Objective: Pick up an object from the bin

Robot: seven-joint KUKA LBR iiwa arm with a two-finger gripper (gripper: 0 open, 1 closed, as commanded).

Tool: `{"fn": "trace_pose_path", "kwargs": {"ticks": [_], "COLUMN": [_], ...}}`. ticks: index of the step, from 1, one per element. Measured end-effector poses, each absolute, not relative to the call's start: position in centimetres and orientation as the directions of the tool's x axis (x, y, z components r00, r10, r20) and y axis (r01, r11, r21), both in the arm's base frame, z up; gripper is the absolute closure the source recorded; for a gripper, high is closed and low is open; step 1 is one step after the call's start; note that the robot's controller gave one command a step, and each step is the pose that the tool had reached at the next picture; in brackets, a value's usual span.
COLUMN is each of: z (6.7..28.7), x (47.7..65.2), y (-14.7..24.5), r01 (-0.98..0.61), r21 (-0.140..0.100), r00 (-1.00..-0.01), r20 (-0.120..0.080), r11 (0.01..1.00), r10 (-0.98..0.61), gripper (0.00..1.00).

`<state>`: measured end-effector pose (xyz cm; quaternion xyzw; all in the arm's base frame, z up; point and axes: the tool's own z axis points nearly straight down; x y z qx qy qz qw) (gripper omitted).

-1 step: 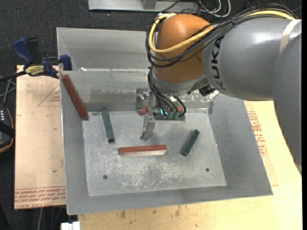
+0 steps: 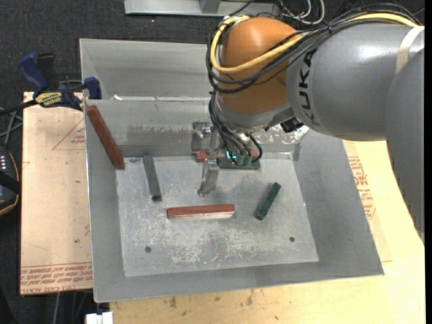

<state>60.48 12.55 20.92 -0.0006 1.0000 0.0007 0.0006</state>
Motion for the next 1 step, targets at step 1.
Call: {"fn": "trace_pose_path", "kwargs": {"ticks": [1], "z": [16.92], "x": [59.34], "y": [12.09], "r01": [-0.031], "r21": [0.002], "r00": [-0.999], "r20": [-0.009], "r11": [1.000], "r10": [-0.031], "gripper": [0.00]}}
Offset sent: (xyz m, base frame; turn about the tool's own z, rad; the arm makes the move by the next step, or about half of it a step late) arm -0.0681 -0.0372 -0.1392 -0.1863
